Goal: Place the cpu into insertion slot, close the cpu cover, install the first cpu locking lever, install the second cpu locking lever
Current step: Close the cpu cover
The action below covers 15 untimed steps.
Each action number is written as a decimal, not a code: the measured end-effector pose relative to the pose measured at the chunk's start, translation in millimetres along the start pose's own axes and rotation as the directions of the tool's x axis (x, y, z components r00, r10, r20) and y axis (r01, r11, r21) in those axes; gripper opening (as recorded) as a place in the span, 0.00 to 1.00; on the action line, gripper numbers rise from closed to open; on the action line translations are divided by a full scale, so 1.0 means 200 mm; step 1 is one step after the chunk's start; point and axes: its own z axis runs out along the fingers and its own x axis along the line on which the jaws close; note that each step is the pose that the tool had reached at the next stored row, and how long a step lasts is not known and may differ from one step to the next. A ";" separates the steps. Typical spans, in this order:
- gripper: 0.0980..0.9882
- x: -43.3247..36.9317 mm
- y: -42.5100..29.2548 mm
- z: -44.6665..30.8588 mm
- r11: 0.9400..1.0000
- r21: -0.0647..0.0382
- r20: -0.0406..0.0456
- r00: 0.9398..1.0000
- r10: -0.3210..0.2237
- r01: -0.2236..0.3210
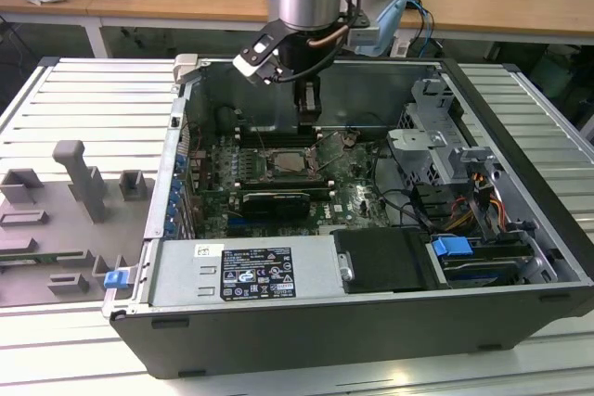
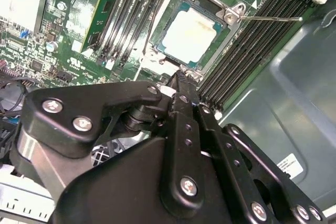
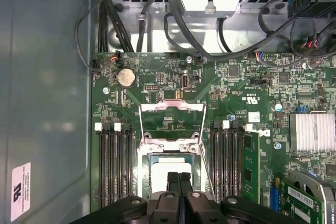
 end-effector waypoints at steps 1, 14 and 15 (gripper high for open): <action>0.01 0.000 0.006 0.001 1.000 0.001 0.000 1.000 0.000 0.000; 0.01 0.001 0.090 0.006 1.000 0.015 0.000 1.000 0.000 0.000; 0.01 0.001 0.095 0.006 1.000 0.016 0.000 1.000 0.000 0.000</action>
